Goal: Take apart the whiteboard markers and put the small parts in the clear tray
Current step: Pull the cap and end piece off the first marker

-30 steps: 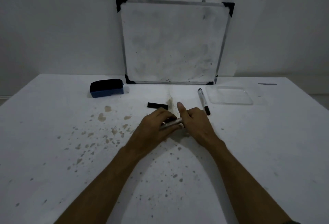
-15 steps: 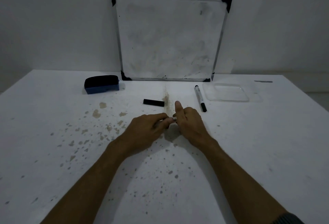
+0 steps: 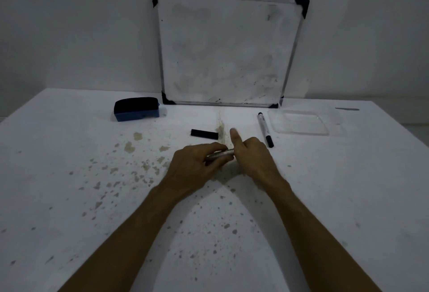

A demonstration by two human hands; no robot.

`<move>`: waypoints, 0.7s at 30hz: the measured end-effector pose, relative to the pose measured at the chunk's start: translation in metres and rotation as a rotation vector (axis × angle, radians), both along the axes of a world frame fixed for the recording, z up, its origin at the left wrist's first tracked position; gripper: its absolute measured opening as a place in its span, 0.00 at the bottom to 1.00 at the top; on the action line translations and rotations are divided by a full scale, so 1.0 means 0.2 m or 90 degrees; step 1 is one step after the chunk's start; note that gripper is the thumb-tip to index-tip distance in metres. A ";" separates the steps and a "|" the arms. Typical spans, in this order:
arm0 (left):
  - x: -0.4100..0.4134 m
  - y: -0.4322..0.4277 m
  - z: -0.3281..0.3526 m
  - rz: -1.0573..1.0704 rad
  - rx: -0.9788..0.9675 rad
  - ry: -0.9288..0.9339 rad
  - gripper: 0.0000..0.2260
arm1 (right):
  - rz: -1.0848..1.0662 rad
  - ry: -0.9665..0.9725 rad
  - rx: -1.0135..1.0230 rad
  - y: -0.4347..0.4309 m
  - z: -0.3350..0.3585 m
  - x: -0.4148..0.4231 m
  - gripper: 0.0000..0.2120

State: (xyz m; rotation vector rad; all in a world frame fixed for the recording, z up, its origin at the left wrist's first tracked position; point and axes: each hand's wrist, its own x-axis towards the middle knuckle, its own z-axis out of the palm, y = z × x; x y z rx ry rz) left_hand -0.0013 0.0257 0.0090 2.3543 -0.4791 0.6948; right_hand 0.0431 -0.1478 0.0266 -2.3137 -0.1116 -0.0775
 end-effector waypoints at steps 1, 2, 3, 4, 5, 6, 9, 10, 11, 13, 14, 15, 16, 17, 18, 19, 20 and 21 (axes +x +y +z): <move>0.00 0.00 0.00 -0.005 0.001 -0.012 0.22 | -0.006 0.003 -0.002 0.00 -0.01 0.00 0.32; -0.01 0.00 -0.01 -0.009 -0.006 -0.018 0.22 | -0.010 -0.001 0.012 0.01 -0.01 0.00 0.30; -0.03 -0.01 0.00 -0.017 -0.024 -0.001 0.22 | -0.006 -0.015 0.044 0.01 -0.02 -0.02 0.29; -0.03 -0.01 0.01 -0.036 -0.053 0.051 0.21 | 0.012 -0.053 0.079 0.01 -0.02 -0.03 0.29; -0.03 -0.01 0.02 -0.066 -0.089 0.133 0.20 | 0.045 -0.116 0.099 0.00 -0.02 -0.05 0.29; -0.03 0.01 0.04 -0.107 -0.127 0.228 0.20 | 0.090 -0.196 0.096 -0.01 -0.02 -0.06 0.29; 0.00 0.07 0.10 -0.209 -0.216 0.440 0.22 | 0.188 -0.349 0.089 -0.01 0.02 -0.08 0.27; 0.00 0.07 0.10 -0.215 -0.235 0.445 0.21 | 0.183 -0.353 0.083 0.00 0.03 -0.08 0.27; -0.01 0.06 0.08 -0.201 -0.243 0.416 0.19 | 0.160 -0.319 0.082 0.00 0.03 -0.08 0.28; -0.03 0.01 0.04 -0.124 -0.221 0.307 0.19 | 0.099 -0.183 0.101 0.01 0.02 -0.07 0.32; -0.04 -0.02 0.02 -0.076 -0.188 0.236 0.22 | 0.066 -0.126 0.103 0.00 0.01 -0.06 0.33; -0.04 -0.03 0.00 -0.035 -0.138 0.162 0.24 | 0.037 -0.091 0.093 -0.01 0.00 -0.05 0.34; -0.03 -0.04 -0.02 -0.008 -0.086 0.097 0.24 | 0.019 -0.069 0.079 -0.01 0.01 -0.03 0.34; -0.02 -0.03 -0.02 0.000 -0.050 0.053 0.24 | 0.008 -0.061 0.063 -0.01 0.00 -0.02 0.33; -0.01 -0.01 -0.02 -0.005 -0.028 0.031 0.22 | 0.004 -0.058 0.045 -0.01 0.00 -0.01 0.33; 0.00 0.00 -0.02 -0.013 -0.013 0.021 0.22 | 0.007 -0.060 0.031 0.00 -0.01 -0.01 0.33; 0.00 0.01 -0.02 -0.017 -0.004 0.020 0.21 | 0.014 -0.067 0.023 0.00 -0.02 -0.01 0.33; -0.01 0.01 -0.02 -0.018 -0.003 0.028 0.21 | 0.022 -0.080 0.021 0.00 -0.03 -0.02 0.32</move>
